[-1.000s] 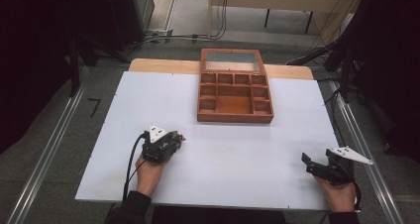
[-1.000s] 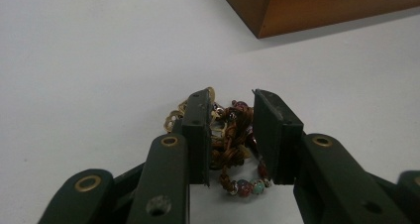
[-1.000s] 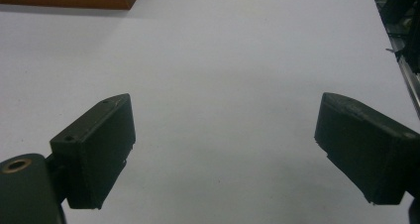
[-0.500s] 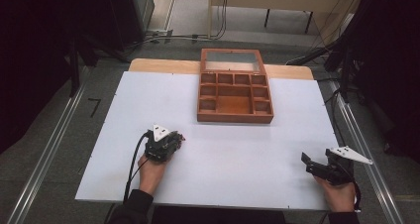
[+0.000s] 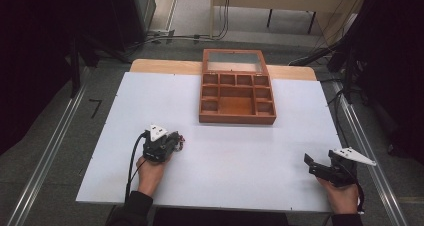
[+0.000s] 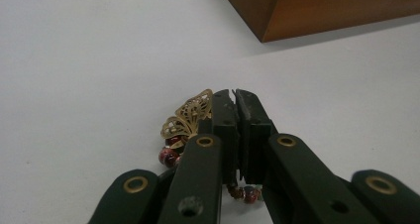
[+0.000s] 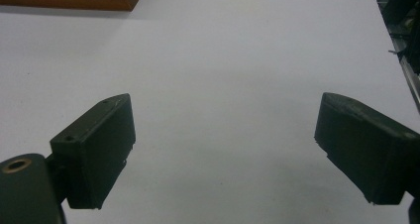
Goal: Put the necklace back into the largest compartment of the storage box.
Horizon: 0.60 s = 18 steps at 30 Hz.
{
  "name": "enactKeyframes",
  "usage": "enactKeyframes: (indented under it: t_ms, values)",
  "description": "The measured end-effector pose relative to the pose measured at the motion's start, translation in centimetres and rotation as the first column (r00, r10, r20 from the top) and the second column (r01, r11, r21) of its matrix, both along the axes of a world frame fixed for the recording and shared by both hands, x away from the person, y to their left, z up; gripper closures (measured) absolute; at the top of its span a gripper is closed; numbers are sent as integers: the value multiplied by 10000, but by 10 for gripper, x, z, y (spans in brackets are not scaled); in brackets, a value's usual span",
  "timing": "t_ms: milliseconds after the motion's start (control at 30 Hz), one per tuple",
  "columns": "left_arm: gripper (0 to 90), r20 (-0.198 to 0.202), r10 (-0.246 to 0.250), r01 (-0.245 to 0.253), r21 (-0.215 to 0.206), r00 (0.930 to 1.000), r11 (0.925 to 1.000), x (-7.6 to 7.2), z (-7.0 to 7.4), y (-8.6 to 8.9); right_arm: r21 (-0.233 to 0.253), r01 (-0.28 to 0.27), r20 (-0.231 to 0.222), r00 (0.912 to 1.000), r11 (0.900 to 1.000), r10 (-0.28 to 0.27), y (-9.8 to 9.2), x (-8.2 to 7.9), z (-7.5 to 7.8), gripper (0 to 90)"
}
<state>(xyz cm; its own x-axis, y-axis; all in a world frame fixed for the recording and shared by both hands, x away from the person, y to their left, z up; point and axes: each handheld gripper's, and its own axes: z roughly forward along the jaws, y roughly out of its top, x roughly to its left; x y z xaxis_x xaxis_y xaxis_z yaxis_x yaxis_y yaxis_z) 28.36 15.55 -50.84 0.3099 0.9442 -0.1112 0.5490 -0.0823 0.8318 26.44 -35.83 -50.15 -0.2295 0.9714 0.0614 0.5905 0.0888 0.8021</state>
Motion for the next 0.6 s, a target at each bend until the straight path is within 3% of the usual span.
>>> enactKeyframes:
  t_ms: [600]
  values:
    - [888, 387, -73, 85, -312, 9992, 9995, -8, 18, 1, 43, 40, 2, 10000, 10000, -40, -1, -1, 0, 69]
